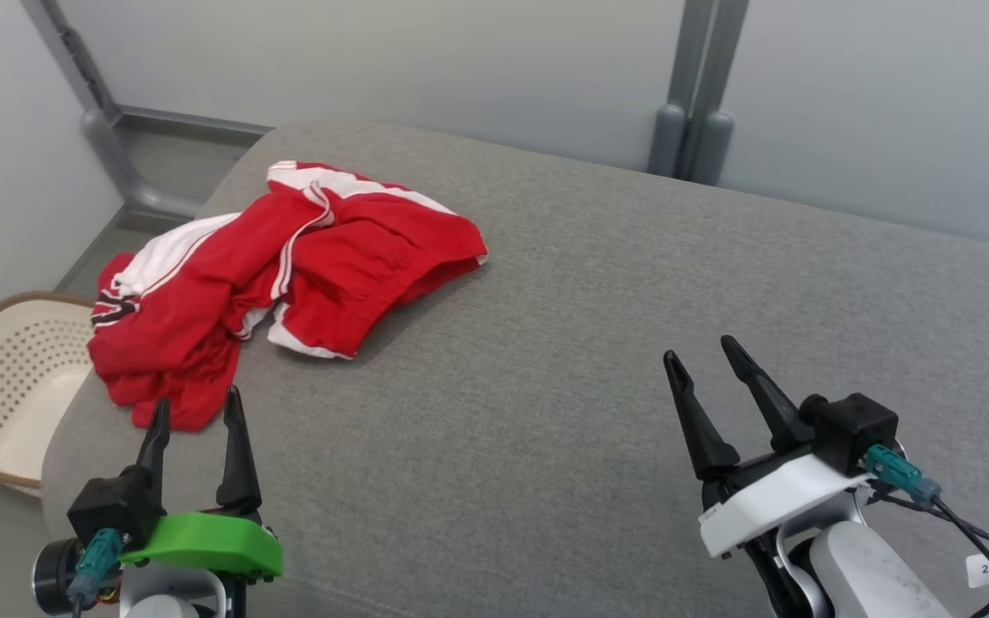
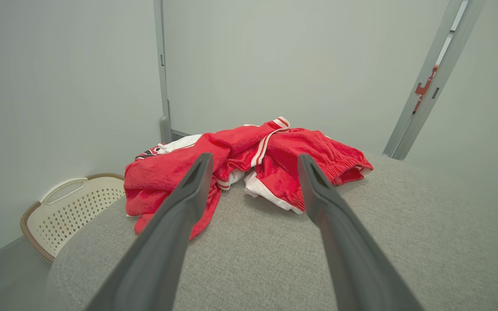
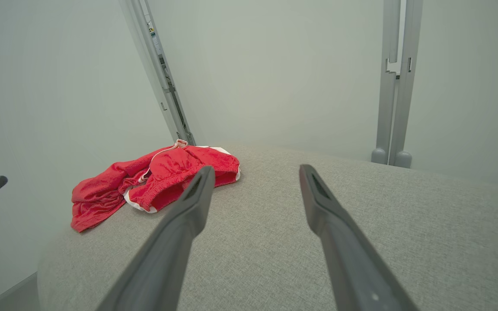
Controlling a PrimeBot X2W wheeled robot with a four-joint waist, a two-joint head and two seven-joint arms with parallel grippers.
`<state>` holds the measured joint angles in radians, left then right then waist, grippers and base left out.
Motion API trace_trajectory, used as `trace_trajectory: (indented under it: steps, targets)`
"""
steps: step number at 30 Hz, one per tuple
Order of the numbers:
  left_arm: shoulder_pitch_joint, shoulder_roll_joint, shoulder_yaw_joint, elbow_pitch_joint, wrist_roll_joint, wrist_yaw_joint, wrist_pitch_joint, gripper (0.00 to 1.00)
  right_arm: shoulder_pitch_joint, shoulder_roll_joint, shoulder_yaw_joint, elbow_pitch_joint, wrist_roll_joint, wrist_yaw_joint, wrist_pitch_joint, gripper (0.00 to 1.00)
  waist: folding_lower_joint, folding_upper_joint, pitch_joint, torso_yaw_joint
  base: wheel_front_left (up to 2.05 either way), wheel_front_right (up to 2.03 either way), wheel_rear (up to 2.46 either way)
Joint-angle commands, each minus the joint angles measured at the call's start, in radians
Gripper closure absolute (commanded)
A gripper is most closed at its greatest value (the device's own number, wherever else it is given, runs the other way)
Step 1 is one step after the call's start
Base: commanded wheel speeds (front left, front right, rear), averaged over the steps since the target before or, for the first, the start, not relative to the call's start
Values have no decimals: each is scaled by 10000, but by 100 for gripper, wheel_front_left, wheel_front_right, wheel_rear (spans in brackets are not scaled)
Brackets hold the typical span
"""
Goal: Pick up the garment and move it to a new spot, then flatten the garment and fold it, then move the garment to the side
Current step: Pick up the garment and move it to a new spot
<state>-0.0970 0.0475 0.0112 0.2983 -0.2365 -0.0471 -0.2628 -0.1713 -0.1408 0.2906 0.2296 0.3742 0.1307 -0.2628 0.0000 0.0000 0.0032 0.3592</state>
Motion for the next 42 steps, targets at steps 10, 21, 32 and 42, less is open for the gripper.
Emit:
trace_trajectory:
  steps: [10, 21, 32, 42]
  targets:
    - [1, 85, 258, 50, -41, -55, -30, 0, -115, -36, 189, -28, 30, 0, -27, 0, 0, 0, -22, 1057, 0, 0, 0]
    - [-1433, 902, 414, -341, -866, -420, 2315, 0, -336, -219, 404, -425, 67, 0, -27, 0, 0, 0, 428, 296, 0, 0, 0]
    - [-4203, 1928, -65, 100, -2050, -731, 6441, 0, -988, -395, 666, -699, 208, -1, -27, 0, 0, 0, 1641, -1258, 0, 0, 0]
    - [-6439, 2696, -489, 2340, -2837, -837, 8083, 0, -1783, -489, 1084, -843, 367, 0, -27, 0, 0, 0, 2728, -2932, 0, 0, 0]
